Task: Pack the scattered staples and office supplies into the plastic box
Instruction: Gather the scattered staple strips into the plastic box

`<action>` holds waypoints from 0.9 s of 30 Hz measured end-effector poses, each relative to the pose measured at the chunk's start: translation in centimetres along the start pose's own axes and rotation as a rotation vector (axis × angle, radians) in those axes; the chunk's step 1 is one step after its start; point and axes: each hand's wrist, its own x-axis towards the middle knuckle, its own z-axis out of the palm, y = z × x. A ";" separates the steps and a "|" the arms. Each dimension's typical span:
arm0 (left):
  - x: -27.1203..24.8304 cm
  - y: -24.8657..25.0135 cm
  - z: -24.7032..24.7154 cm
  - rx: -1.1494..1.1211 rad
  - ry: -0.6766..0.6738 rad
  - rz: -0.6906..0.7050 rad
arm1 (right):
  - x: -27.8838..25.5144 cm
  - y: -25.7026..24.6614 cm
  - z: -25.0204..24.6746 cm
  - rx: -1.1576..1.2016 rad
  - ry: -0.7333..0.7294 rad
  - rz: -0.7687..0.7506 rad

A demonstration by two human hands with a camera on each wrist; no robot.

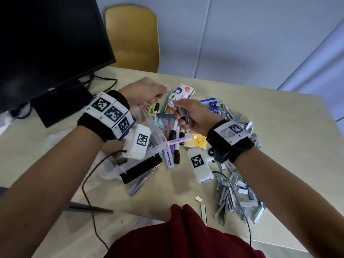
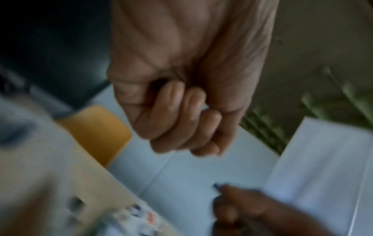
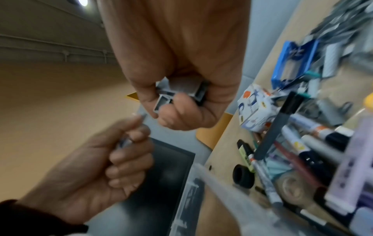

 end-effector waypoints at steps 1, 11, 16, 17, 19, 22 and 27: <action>-0.3 -0.8 -0.8 0.157 -0.020 -0.055 | 0.3 -0.1 1.1 -0.001 -0.004 -0.006; -1.4 -6.9 -1.8 0.680 -0.458 -0.398 | 2.1 1.5 7.5 -0.144 0.082 -0.023; -1.1 -7.3 -3.4 0.489 -0.383 -0.385 | 2.5 2.2 8.9 -0.179 0.175 -0.070; -0.8 -7.3 -4.0 0.444 -0.328 -0.382 | 2.6 2.4 9.1 -0.213 0.188 -0.084; 0.0 -7.1 -5.4 0.409 -0.173 -0.326 | 2.7 2.9 9.4 -0.316 0.202 -0.148; 1.7 -6.8 -7.3 0.555 0.160 -0.140 | 2.6 4.0 10.2 -0.631 0.132 -0.269; 3.8 -6.9 -6.5 0.775 0.002 -0.184 | 2.2 5.9 10.7 -1.173 -0.093 -0.352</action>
